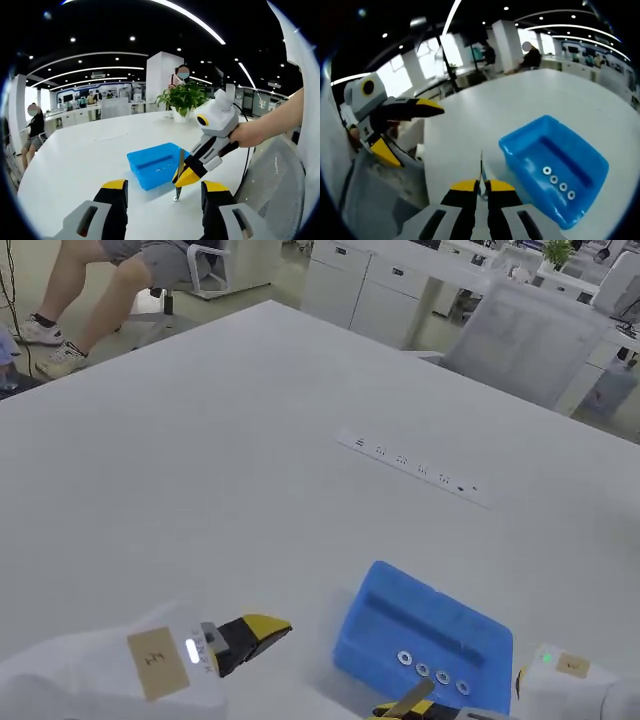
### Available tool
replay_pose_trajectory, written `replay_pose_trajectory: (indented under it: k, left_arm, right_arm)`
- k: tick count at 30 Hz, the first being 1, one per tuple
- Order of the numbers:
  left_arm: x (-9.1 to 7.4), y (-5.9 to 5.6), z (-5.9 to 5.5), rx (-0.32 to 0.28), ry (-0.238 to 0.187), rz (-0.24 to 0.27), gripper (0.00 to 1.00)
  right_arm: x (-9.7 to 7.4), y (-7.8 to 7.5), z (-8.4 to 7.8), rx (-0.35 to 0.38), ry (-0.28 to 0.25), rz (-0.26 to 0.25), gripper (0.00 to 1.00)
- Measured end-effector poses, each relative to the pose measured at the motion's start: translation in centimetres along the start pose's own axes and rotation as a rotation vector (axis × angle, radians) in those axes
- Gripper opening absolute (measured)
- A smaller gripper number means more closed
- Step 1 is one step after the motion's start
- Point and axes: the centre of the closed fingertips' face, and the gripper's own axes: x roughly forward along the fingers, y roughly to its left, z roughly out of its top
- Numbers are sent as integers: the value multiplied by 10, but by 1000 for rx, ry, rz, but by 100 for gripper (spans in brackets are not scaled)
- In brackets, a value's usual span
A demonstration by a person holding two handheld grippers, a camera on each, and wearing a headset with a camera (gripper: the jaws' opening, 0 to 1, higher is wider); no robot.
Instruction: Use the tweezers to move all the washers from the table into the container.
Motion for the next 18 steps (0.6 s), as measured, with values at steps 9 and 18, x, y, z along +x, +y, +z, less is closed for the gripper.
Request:
replay_pose_trajectory:
  k: [9,18]
  left_arm:
    - [0,0,-1,4,2,1,58]
    - [-1,0,-1,5,2,3,58]
  right_arm:
    - [4,13,-6,-157,43,0,4]
    - [5,25,-9,-336,71,-22,3]
